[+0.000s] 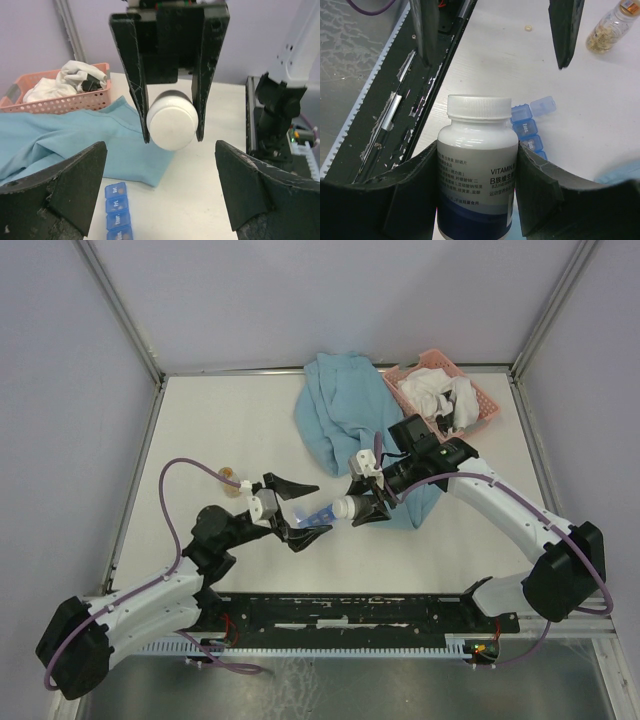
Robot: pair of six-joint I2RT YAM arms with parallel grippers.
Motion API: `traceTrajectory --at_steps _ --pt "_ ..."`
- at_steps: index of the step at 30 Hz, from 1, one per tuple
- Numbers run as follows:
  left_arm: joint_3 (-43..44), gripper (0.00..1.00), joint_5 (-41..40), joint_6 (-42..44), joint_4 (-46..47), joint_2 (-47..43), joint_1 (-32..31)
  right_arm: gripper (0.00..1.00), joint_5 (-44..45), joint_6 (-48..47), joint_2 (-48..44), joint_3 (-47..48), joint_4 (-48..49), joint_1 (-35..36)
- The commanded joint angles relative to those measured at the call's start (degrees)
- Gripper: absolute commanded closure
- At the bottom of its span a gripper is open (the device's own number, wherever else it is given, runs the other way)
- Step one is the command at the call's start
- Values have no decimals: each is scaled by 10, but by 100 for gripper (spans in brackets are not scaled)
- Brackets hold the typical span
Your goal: Sort the pills into containers
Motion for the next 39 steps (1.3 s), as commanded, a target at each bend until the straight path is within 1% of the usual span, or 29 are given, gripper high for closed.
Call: traceTrajectory --at_steps 1,3,5,11,12,15,17,20,25,35,37,39 --pt "26 6 79 151 69 46 -2 96 -29 -37 -5 28 -33 -2" --pt "39 8 100 160 68 62 -3 96 -26 -38 -2 29 -34 -2" --pt "49 10 104 169 63 75 -7 95 -27 -39 1 31 -38 -2" --pt "63 15 76 188 53 97 -37 95 -26 -39 3 34 -39 -2" --pt "66 17 69 191 50 100 -41 95 -26 -36 3 34 -38 -2" --pt "82 26 53 193 17 110 -47 95 -25 -32 5 33 -35 -2" --pt "87 28 43 195 1 114 -50 95 -24 -29 5 33 -33 -2" --pt "84 30 38 196 1 114 -52 95 -22 -26 6 32 -30 -2" --pt "87 38 36 188 -5 112 -53 95 -20 -23 8 32 -28 -2" --pt "91 40 25 178 -25 111 -53 95 -19 -19 8 31 -25 -2" --pt "94 46 26 175 -29 111 -53 95 -18 -18 8 32 -25 -2" --pt "98 56 27 166 -32 113 -53 94 -17 -18 8 32 -24 -2"
